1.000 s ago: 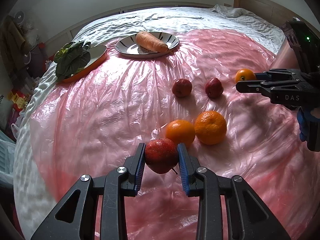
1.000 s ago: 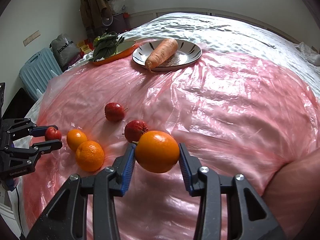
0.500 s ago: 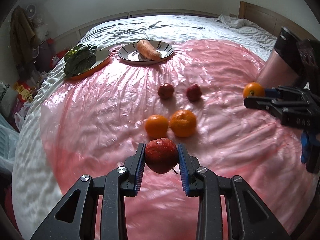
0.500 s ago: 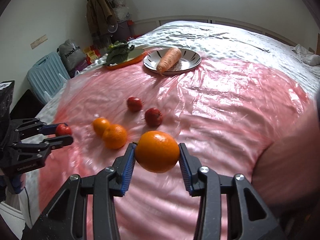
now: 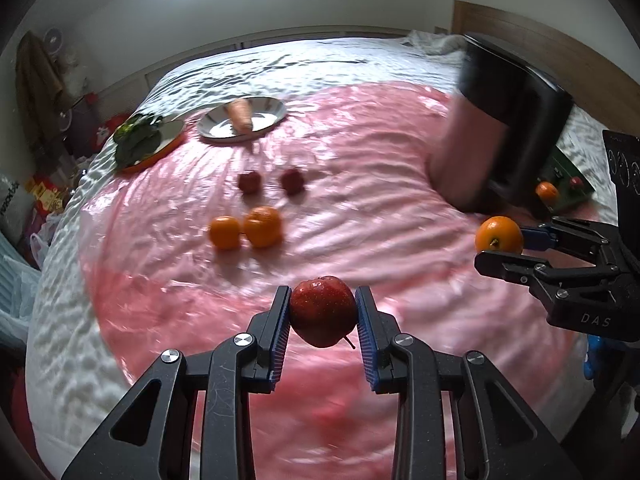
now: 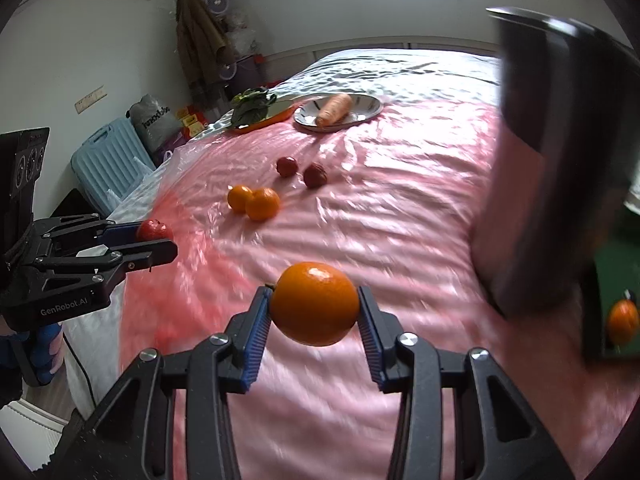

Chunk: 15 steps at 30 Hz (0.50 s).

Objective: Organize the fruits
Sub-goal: 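Carry the red apple and tangerine in both tools to the green tray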

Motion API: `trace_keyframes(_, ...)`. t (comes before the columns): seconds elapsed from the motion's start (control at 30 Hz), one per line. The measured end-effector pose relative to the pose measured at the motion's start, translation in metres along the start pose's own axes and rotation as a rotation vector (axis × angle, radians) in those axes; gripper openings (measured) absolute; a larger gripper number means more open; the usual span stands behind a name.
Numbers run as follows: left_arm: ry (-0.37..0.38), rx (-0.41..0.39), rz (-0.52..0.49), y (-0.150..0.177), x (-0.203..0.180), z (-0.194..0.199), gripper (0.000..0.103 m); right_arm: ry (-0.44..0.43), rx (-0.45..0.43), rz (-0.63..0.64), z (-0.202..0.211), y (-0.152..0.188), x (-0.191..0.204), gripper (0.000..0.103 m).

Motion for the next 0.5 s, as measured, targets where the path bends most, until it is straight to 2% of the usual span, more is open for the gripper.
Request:
trace_keyframes(0.27,0.047,0.005,-0.065,0.008,-0.064,0.017,0.027,0.071,-0.019,-0.049,0.046,0.033,-0.039,0.071)
trace_keyframes(0.5,0.105,0.003,-0.132,0.006,-0.127,0.023,0.027,0.149,-0.066,-0.115,0.093,0.054,-0.097,0.071)
Point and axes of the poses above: each gripper's, at about its wrist camera, not at the fingertips, and z roughly against the way its jaws point, x to its left, y to its underside, the point moved 7 cm from there along -z, roughly the way its jaws point, and after that the axes turned 6 degrees about -y, right-handed, at the moved point
